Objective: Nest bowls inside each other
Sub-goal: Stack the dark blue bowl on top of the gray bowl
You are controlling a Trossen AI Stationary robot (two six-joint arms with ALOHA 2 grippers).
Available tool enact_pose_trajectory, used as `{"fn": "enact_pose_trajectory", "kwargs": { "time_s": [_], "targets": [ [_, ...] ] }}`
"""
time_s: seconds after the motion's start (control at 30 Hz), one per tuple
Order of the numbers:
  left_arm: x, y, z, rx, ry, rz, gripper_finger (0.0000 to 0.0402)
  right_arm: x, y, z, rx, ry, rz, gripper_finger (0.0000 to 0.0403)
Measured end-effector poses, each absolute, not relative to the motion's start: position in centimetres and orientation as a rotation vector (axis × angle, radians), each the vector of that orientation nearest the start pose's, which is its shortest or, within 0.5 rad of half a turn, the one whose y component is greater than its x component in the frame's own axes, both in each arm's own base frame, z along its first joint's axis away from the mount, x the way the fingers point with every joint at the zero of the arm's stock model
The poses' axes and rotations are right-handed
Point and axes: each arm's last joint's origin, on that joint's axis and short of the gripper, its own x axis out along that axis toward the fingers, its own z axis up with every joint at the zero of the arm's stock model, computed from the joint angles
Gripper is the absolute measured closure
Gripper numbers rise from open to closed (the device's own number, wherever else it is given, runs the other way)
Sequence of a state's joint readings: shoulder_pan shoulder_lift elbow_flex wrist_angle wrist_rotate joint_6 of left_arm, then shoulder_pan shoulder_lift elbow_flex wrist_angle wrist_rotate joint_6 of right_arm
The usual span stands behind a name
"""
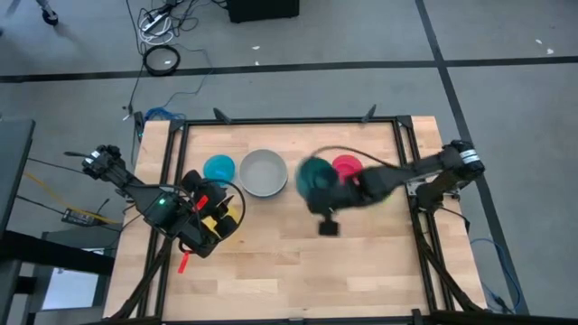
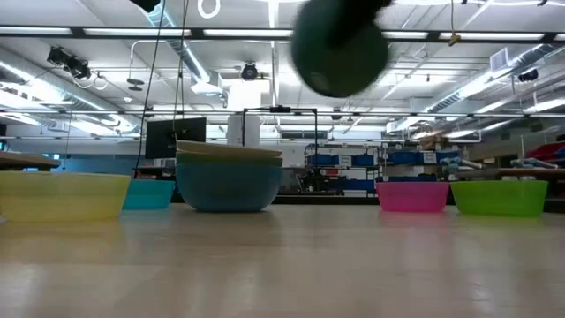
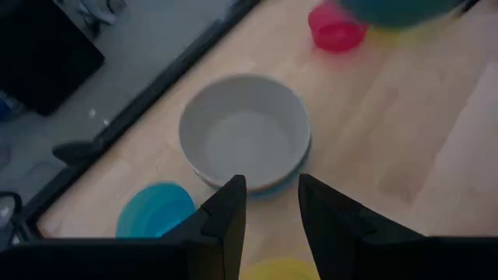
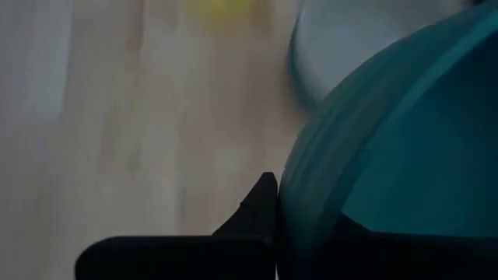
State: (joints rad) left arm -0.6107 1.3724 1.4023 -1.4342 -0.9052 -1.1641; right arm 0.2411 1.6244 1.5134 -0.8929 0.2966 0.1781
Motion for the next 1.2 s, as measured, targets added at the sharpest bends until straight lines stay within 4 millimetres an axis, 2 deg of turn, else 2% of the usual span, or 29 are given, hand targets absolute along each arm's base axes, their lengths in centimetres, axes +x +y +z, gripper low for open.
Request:
{"fn": "enact_pose_trajectory", "kwargs": {
  "time_s": [0.1, 0.2, 0.4, 0.53, 0.73, 0.93, 1.07, 1.2],
  "targets": [
    [19.8, -11.0, 34.6, -0.079, 0.67, 0.744, 0.0273, 35.6, 4.4, 32.1, -0.137, 0.823, -0.129, 0.0401],
    [19.7, -10.9, 34.6, -0.063, 0.654, 0.754, 0.0273, 38.0, 1.7, 31.1, -0.129, 0.751, -0.109, 0.0402],
    [19.5, -10.7, 34.6, -0.023, 0.655, 0.774, 0.0273, 42.1, -2.1, 27.3, -0.11, 0.684, -0.066, 0.0402],
    [19.2, -10.5, 34.6, -0.031, 0.668, 0.794, 0.0273, 43.6, -3.4, 24.7, -0.125, 0.696, -0.087, 0.0396],
    [18.9, -10.4, 34.4, -0.062, 0.725, 0.796, 0.0273, 43.7, -3.6, 24.1, -0.123, 0.713, -0.08, 0.0336],
    [18.8, -10.4, 34.4, -0.073, 0.731, 0.804, 0.0273, 43.3, -2.6, 25.5, -0.144, 0.682, -0.119, 0.0269],
    [18.8, -10.4, 34.4, -0.086, 0.737, 0.803, 0.0273, 42.7, -1.8, 26.1, -0.178, 0.71, -0.15, 0.0248],
    [18.8, -10.4, 34.4, -0.09, 0.744, 0.8, 0.0273, 42.3, -0.9, 27.4, -0.176, 0.664, -0.14, 0.0241]
  ]
}}
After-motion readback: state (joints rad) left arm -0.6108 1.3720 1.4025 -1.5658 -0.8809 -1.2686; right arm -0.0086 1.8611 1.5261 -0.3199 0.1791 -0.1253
